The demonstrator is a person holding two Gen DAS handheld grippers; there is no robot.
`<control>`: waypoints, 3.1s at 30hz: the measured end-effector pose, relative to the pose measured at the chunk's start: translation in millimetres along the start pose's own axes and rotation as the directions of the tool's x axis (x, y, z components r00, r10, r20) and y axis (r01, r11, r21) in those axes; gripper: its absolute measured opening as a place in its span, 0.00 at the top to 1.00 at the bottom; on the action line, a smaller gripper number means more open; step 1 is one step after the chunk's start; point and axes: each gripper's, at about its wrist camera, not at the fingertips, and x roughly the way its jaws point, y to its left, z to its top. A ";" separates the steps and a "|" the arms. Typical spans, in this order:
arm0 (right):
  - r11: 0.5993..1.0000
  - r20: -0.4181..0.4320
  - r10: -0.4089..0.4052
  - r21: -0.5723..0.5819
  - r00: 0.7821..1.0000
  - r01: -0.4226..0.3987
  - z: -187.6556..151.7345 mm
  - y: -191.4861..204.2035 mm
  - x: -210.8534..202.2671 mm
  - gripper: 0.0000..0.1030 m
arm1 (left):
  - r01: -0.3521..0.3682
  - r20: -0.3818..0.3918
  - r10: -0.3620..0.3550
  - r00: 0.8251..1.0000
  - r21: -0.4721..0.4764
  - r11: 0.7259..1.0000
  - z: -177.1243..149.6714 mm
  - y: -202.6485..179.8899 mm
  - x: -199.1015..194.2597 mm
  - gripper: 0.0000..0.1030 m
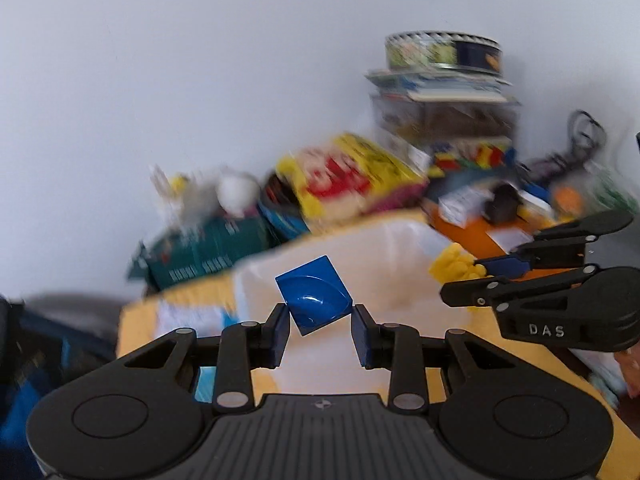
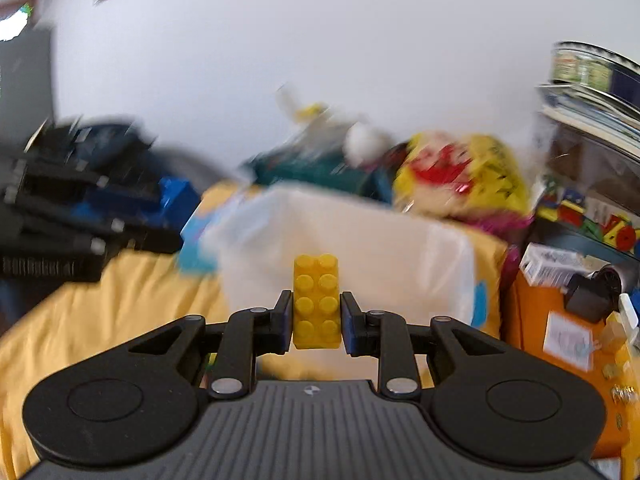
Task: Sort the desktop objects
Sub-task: 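Carry both held blocks over the white bin and open both tools, then move both open tools back over the toy pile, then grasp the long red lego brick with the right tool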
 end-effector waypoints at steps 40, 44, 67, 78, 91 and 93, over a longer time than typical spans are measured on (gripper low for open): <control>0.994 -0.248 0.107 -0.006 0.963 -0.112 -91.7 18.7 -28.6 0.00 | 0.044 -0.292 -0.036 0.956 0.020 0.999 -115.4 -49.0 -32.8 0.32; 0.986 -0.221 0.107 -0.103 0.969 -0.132 -116.3 29.6 -34.4 0.01 | 0.071 -0.345 -0.074 0.936 -0.020 0.997 -138.4 -62.2 -34.2 0.32; 0.757 -0.309 0.068 -0.603 0.948 -0.251 -184.4 84.3 -32.1 0.50 | 0.062 -0.410 -0.084 0.908 -0.066 0.996 -174.3 -72.2 -46.8 0.32; 0.741 -0.319 0.008 -0.634 0.948 -0.220 -182.9 83.1 -2.1 0.60 | 0.076 -0.413 -0.099 0.905 -0.073 0.994 -175.4 -70.2 -45.6 0.32; 0.858 -0.517 0.502 0.396 0.693 -0.327 -164.7 -0.1 23.8 0.65 | 0.075 -0.422 -0.112 0.900 -0.105 0.992 -174.7 -61.8 -36.7 0.32; 0.887 -0.510 0.447 0.356 0.735 -0.292 -164.7 -3.8 16.4 0.64 | 0.076 -0.422 -0.112 0.900 -0.101 0.992 -174.9 -61.5 -36.1 0.32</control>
